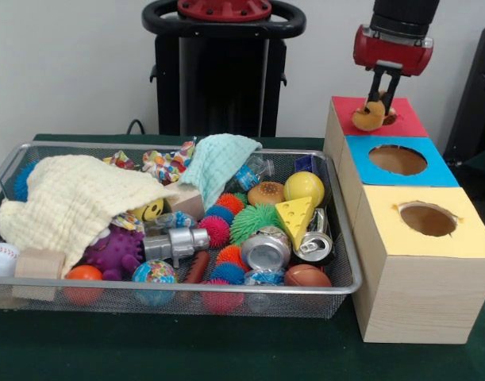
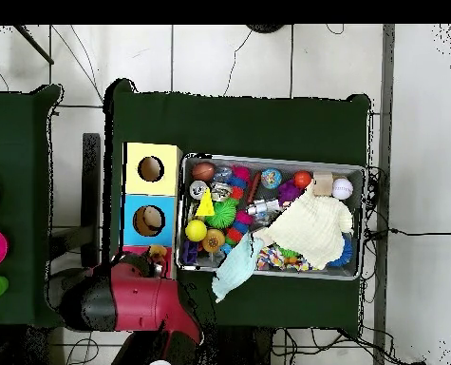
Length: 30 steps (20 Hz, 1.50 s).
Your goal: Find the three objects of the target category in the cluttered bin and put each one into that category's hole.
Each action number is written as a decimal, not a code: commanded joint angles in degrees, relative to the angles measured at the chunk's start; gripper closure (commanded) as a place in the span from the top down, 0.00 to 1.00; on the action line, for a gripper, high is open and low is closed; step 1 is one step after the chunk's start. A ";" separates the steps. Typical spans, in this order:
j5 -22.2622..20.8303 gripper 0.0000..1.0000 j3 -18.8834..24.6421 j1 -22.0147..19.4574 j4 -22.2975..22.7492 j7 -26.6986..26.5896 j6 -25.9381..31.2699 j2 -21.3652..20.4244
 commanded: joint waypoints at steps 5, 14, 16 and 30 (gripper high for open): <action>-0.69 0.00 4.20 -1.81 1.99 8.59 -2.27 2.28; -0.18 0.00 3.73 -0.80 2.42 9.45 -0.92 1.64; 0.12 0.00 3.83 -0.40 3.12 9.90 -0.73 1.18; 0.95 0.00 2.90 2.04 7.05 11.06 1.27 -2.68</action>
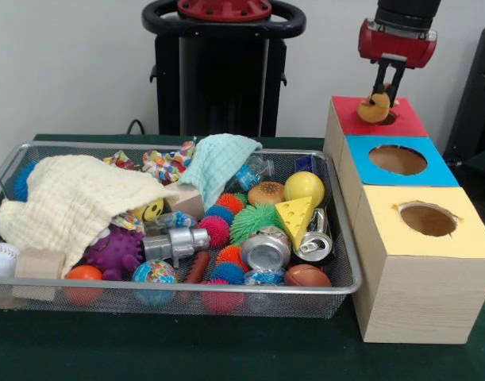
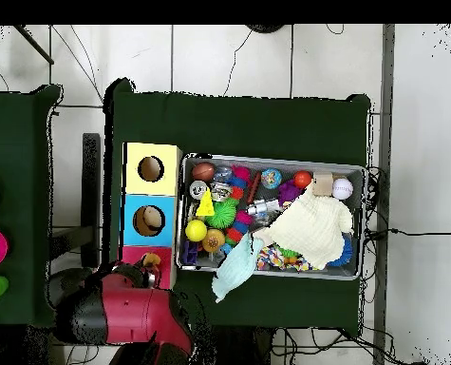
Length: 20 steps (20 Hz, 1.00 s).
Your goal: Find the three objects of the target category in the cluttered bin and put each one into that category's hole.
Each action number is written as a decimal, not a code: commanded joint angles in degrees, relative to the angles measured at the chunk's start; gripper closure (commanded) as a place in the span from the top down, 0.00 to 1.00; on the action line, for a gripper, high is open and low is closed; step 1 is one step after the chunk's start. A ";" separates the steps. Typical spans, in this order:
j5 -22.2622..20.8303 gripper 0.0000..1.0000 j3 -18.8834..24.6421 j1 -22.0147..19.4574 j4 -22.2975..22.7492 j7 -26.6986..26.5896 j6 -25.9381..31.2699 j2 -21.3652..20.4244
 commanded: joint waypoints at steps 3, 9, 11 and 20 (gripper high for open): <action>1.17 0.00 3.17 -0.11 5.02 11.15 -0.02 -0.39; 0.88 0.00 3.32 -0.21 4.62 10.48 -0.86 -0.11; 1.05 0.00 3.43 -0.18 4.58 10.62 -1.08 -0.06; 1.28 1.00 3.63 -0.13 4.94 10.79 -1.45 -0.22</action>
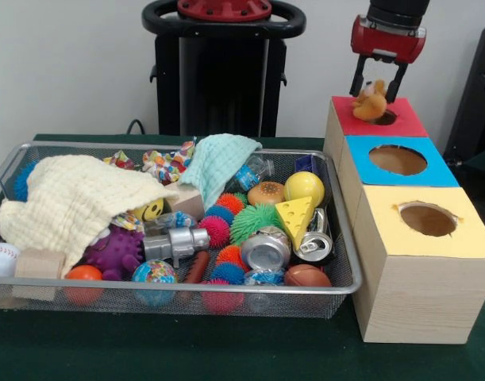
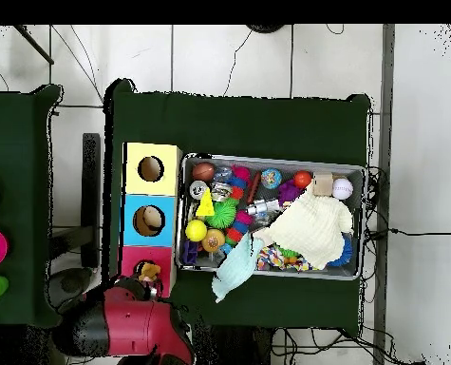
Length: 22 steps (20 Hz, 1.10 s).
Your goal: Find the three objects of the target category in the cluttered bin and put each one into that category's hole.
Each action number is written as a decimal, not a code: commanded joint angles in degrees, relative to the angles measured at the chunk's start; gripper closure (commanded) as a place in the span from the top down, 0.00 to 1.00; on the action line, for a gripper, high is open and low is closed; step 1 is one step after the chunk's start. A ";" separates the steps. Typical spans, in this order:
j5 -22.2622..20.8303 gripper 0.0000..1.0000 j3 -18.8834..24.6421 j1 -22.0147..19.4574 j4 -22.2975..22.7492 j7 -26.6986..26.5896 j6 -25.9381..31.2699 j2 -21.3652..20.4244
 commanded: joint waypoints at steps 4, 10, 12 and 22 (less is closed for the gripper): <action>1.16 1.00 3.55 -0.63 1.44 10.63 -1.17 0.17; 1.30 1.00 3.81 -0.92 1.87 10.55 -1.16 -0.40; 1.31 1.00 3.75 -0.97 1.91 10.53 -1.08 -0.50; 1.31 1.00 3.90 -1.98 2.63 9.33 2.19 -3.26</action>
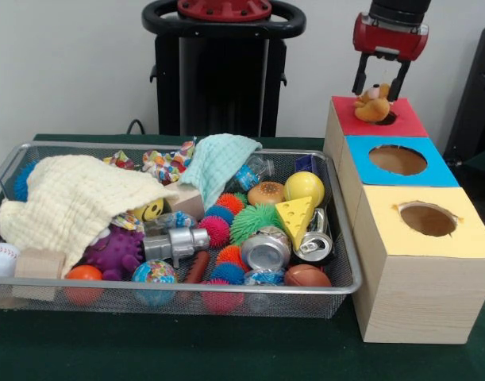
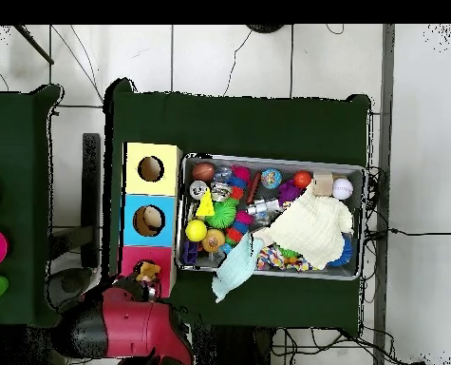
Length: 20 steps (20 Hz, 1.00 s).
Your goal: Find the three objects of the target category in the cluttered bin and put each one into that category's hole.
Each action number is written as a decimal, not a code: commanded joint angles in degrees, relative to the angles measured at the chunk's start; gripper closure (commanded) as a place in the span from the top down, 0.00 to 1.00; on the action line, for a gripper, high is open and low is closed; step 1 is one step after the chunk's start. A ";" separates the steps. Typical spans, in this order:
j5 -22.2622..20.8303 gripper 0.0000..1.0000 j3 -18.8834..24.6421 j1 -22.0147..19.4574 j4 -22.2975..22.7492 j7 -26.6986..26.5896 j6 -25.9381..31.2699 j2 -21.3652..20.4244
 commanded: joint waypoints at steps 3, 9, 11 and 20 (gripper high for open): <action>1.21 1.00 3.93 -2.62 2.45 8.55 3.37 -3.28; 0.56 1.00 3.98 -4.00 2.49 6.79 6.42 -5.94; 0.33 1.00 3.95 -4.20 2.57 6.61 6.68 -6.37; 0.07 1.00 3.57 -3.39 1.77 8.24 5.74 -5.41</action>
